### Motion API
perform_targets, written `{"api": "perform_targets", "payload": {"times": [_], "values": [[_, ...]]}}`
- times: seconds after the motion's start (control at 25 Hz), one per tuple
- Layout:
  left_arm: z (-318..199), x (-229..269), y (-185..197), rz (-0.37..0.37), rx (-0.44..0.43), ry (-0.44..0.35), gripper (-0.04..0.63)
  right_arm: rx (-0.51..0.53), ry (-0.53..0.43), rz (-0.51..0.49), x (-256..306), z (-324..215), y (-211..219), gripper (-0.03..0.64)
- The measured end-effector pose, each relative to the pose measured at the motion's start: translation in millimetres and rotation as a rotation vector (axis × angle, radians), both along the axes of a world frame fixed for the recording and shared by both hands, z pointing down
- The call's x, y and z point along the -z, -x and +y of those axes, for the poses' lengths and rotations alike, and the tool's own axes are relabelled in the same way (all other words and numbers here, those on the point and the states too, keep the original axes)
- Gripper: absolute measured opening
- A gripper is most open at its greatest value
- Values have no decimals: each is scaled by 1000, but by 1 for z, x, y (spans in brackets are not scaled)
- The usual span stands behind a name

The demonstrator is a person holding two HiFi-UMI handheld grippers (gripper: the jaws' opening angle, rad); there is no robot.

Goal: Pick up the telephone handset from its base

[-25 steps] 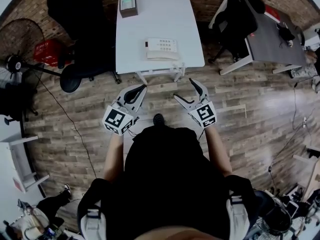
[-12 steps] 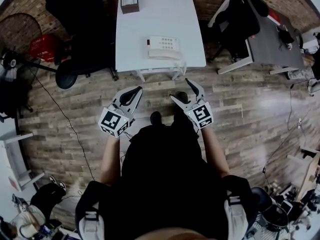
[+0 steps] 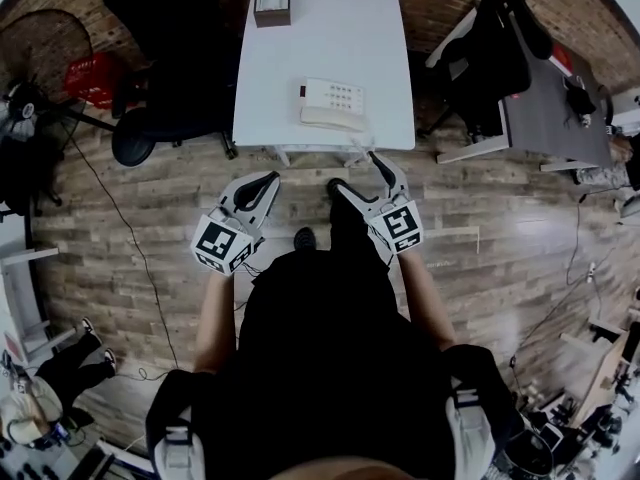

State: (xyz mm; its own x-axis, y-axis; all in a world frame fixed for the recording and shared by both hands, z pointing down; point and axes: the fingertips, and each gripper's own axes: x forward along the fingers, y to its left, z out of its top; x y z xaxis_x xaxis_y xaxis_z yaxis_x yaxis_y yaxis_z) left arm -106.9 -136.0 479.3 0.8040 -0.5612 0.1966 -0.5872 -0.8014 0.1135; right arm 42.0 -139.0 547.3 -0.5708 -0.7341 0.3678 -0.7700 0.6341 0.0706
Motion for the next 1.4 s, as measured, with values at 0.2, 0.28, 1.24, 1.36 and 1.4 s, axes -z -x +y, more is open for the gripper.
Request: {"api": "perform_targets", "payload": {"times": [0.2,0.28,1.24,1.36,1.4], "values": [[-21,1,-2,-8,35,19,20,38,31,9,-2,-28,-1,373],[-33,2,-2,-9,53,22,20,66,34,13,-1,-41,1,372],[-116,-3,-24,-39,224,61,20,338,57,198,-59,-141,0,373],[-119,-2,-23,-47,249,60,20,358,74,199,-70,-151,-2,373],[-121,-1,-22,-49,260,59,20,366,78,208,-76,-155,-3,373]]}}
